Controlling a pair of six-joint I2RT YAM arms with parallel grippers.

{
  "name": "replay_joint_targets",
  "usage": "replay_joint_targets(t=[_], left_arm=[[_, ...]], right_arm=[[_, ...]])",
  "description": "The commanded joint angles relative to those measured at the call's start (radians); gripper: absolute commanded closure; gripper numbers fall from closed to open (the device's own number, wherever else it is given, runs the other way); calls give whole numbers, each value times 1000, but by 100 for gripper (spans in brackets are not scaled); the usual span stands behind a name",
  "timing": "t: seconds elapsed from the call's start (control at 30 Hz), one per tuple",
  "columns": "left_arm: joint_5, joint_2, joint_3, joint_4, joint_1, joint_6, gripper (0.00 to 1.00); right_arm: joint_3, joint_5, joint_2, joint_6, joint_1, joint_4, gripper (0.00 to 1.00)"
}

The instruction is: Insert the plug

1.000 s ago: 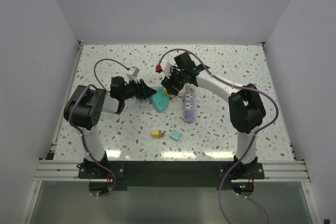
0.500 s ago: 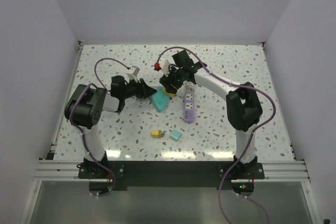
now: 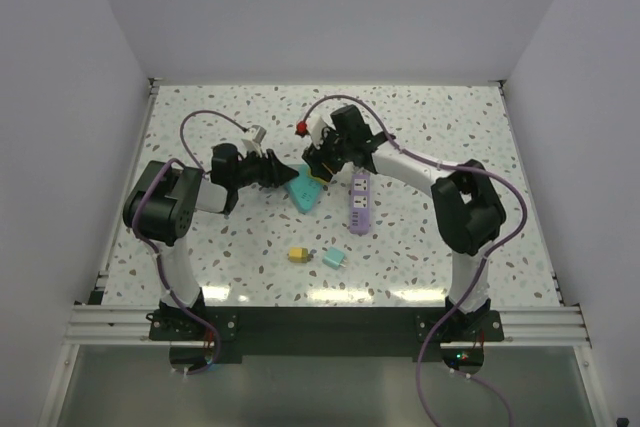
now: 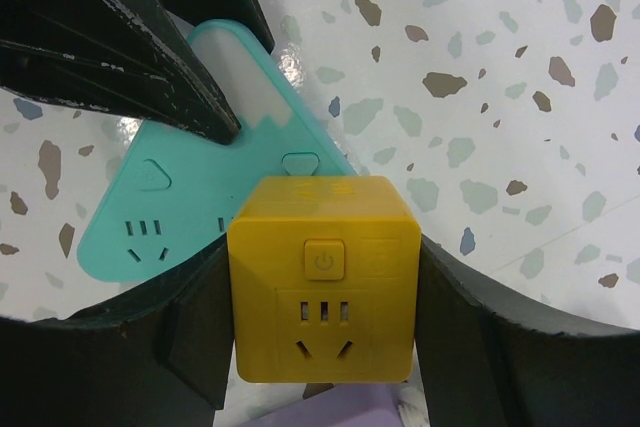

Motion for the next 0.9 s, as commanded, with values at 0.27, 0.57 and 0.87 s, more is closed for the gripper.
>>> replay_joint_targets(t=[0.27,0.57,0.87], left_arm=[[-68,43,16,-110,-19,98,100],[-68,56,40,-139,-19,104,100],[-76,55,54,-162,-19,107,100]], right_arm=[[-247,82,-63,187,10,54,100],[-335,79,-21,324,10,197,100],[-488,148,-47,394,25,346,100]])
